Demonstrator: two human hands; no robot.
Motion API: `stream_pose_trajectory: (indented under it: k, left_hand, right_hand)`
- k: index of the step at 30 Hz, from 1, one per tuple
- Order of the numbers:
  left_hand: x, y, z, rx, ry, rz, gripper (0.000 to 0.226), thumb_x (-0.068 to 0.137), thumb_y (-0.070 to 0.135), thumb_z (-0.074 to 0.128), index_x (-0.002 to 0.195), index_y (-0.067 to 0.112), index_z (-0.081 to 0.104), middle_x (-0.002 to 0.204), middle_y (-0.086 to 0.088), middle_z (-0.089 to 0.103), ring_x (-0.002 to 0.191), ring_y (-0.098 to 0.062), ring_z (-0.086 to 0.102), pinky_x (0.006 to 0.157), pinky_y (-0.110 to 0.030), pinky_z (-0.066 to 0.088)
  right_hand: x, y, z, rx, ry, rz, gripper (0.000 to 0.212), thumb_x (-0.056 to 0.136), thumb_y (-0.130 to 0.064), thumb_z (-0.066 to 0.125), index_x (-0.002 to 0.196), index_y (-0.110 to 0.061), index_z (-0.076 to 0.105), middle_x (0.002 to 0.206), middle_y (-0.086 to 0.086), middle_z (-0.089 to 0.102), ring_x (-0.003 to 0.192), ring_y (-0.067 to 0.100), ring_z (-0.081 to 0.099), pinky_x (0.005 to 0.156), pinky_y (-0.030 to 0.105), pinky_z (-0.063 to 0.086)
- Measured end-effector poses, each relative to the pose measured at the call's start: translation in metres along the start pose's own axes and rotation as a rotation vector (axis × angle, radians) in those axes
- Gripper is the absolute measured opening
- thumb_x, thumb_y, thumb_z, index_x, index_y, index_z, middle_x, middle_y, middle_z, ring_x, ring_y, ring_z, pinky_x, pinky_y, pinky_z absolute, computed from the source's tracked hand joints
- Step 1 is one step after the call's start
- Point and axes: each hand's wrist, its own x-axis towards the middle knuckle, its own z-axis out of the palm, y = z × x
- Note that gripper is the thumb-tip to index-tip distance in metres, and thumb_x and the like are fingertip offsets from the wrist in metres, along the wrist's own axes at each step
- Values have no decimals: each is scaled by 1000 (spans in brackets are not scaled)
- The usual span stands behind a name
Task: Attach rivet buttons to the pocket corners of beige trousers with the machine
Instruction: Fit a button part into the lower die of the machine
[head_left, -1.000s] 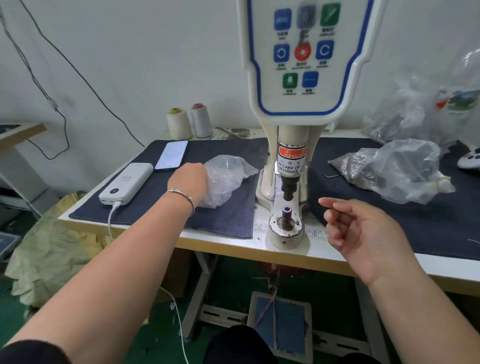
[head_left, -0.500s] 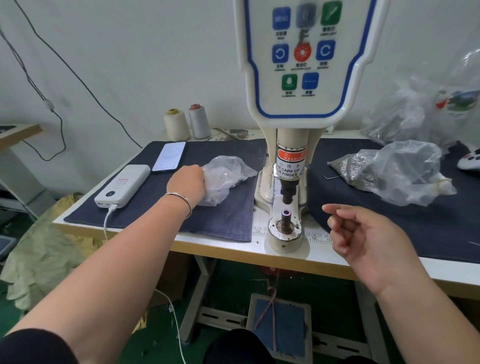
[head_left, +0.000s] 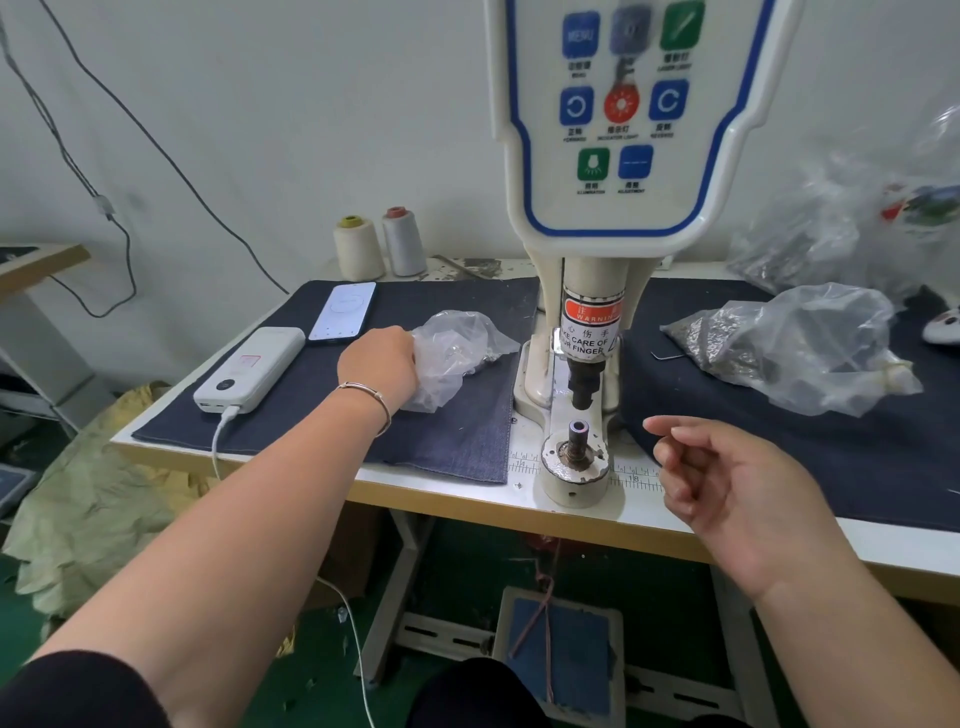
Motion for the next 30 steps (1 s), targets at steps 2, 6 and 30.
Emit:
stream_pose_trajectory:
  k: [2,6,30]
  left_hand:
    - [-1,1,-1,-2,1,0,11,85,7,62,88,16,56,68,1,42,75,-27,51,66,-32,40]
    - [-7,0,-4,-57,49,2,15,84,6,57,75,18,54,64,1,45,70,-28,51,58,-29,37]
    - [-200,52,-71,-1695,-404,216,16,67,32,79,74,18,76,64,4,60,58,-6,50,56,-14,44]
  right_hand:
    - [0,0,-1,-2,-2,-1,36,87,-3,46,68,-8,76,58,5,55,40,12,42,34,20,32]
    - [0,0,1,1,-10,2,36,87,-3,46,69,-8,75,58,5,55,40,11,42,34,19,32]
    - [-71,-2,24,-306,-291,-535,17,73,-26,77,89,-21,78,74,5,71,53,12,59,52,19,49]
